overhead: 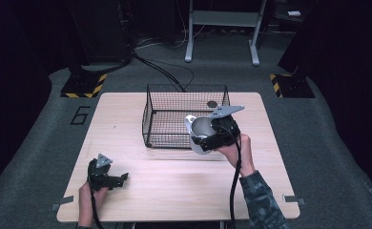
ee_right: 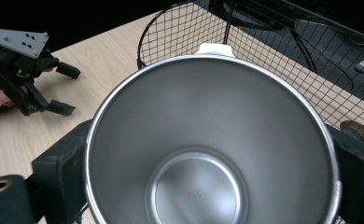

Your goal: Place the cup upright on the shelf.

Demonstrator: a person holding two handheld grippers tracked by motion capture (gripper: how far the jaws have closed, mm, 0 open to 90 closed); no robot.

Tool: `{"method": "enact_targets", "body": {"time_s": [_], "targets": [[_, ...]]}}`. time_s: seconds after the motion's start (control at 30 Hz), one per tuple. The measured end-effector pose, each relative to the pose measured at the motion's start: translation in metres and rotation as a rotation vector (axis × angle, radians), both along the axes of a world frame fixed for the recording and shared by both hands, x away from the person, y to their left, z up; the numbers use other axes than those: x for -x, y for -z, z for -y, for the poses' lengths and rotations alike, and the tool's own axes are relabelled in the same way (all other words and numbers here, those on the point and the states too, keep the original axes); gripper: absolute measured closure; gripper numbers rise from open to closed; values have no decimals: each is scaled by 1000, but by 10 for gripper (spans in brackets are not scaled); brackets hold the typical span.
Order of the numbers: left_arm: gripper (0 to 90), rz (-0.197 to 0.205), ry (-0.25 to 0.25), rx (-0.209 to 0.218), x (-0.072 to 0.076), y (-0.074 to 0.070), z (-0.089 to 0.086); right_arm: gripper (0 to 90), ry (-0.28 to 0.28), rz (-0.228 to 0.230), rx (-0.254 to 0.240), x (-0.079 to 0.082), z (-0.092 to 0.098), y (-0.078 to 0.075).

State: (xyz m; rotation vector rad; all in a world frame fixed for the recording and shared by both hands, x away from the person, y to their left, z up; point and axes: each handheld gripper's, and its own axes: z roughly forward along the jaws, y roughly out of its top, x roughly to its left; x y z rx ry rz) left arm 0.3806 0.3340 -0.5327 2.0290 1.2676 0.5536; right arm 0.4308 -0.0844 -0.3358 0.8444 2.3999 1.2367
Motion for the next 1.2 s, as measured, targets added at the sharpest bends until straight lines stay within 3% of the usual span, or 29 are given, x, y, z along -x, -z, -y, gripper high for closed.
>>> {"method": "enact_targets", "body": {"time_s": [0.73,0.87,1.1,1.2], "targets": [[4,-3,8,-8,0,0,-1,60,29,-4,-12,-48,-15,-16],[4,0,-1,1,0,0,0,60,36,-1,-6,-56,-18,-20],[4,-15,21,-24,0,-2,-2,60,57,-13,12,-74,-25,-22],[4,-9,10,-12,0,-1,-1,60,54,-10,21,-79,-27,-22]]}}
